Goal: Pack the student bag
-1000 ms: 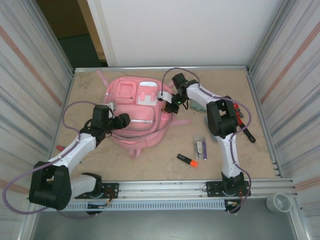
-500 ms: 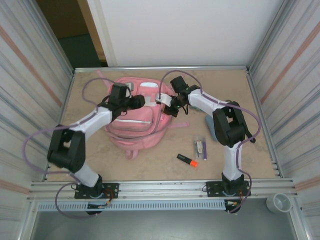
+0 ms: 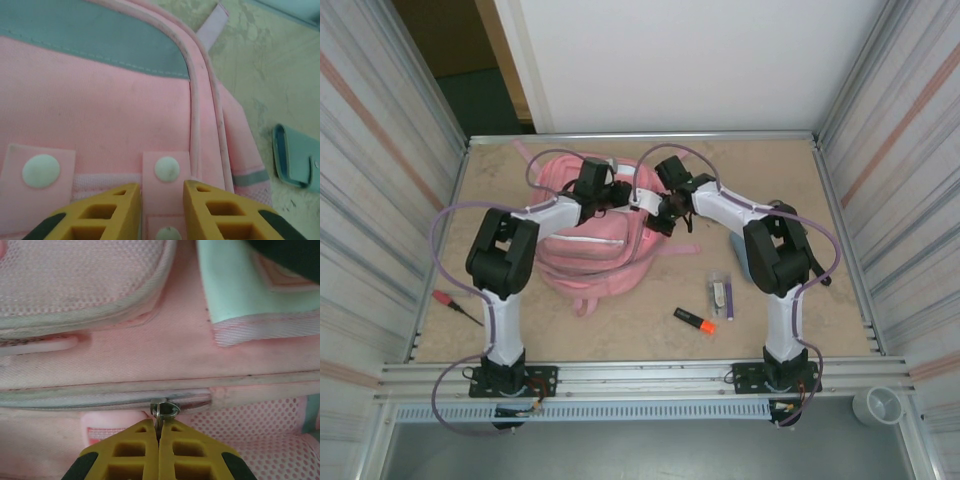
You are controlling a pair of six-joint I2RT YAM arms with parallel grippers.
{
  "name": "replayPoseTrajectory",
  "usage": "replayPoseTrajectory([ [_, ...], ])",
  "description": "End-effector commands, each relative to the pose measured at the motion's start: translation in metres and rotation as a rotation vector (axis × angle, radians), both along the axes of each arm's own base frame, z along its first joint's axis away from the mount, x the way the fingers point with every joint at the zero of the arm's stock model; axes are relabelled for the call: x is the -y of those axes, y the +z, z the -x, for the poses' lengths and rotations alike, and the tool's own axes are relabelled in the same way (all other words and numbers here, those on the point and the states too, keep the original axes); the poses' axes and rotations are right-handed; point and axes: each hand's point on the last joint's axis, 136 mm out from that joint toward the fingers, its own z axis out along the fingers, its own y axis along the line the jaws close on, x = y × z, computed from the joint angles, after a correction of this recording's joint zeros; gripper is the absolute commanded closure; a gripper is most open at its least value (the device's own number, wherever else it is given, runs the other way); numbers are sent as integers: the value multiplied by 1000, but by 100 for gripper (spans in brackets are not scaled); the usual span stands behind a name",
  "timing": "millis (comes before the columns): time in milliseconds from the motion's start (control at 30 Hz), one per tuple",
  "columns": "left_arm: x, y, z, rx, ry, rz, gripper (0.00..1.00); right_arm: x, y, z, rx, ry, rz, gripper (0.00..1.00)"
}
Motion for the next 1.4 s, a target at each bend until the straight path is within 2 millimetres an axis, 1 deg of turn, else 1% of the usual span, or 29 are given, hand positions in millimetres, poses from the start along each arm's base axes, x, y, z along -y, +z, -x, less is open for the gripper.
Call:
replayPoseTrajectory([
  [0, -26, -72, 3, -124, 140, -116, 72, -2, 14, 36, -46, 18, 49, 100],
  [100, -27, -82, 3, -153, 176, -89, 74, -6, 14, 53, -75, 25, 94, 100],
  [300, -29, -92, 5, -186, 232, -53, 76, -16, 23, 87, -127, 27, 119, 100],
  [433, -27, -97, 4, -200, 241, -30, 77, -39, 26, 112, -207, 36, 15, 100],
  [500, -26, -95, 2, -194, 240, -22, 77, -47, 26, 121, -254, 21, -52, 100],
  [600, -25, -83, 0, -160, 228, -12, 74, -49, 35, 122, -269, -19, -158, 100],
  [667, -23, -66, -2, -129, 195, 23, 68, -42, 51, 114, -255, -67, -233, 100],
  [700, -23, -53, -3, -112, 179, 42, 63, -38, 57, 108, -255, -101, -272, 100],
  [733, -24, -34, -2, -77, 157, 65, 58, -32, 63, 101, -255, -138, -310, 100],
  [767, -27, -21, 0, -53, 147, 75, 54, -27, 67, 96, -257, -163, -334, 100],
  [833, -38, 5, 9, -5, 140, 79, 47, -18, 68, 89, -261, -199, -356, 100],
  [900, -59, 24, 25, 34, 157, 41, 42, -10, 65, 83, -254, -220, -340, 100],
  [933, -70, 28, 33, 43, 172, 14, 41, -7, 64, 82, -250, -222, -326, 100],
  [1000, -98, 25, 54, 30, 217, -30, 39, 2, 60, 76, -255, -222, -304, 100],
  [1067, -115, 17, 73, -2, 233, -28, 39, 12, 54, 64, -243, -249, -271, 100],
  [1100, -116, 15, 81, -17, 216, -15, 41, 17, 48, 56, -235, -268, -245, 100],
  [1167, -110, 15, 96, -23, 156, -8, 43, 22, 41, 40, -223, -300, -195, 100],
  [1233, -96, 22, 108, -8, 81, 5, 47, 19, 35, 28, -228, -306, -170, 100],
  [1300, -74, 29, 120, 9, -22, 10, 52, 15, 32, 18, -225, -302, -156, 100],
  [1367, -53, 28, 130, -17, -114, 15, 56, 13, 32, 11, -211, -294, -149, 100],
])
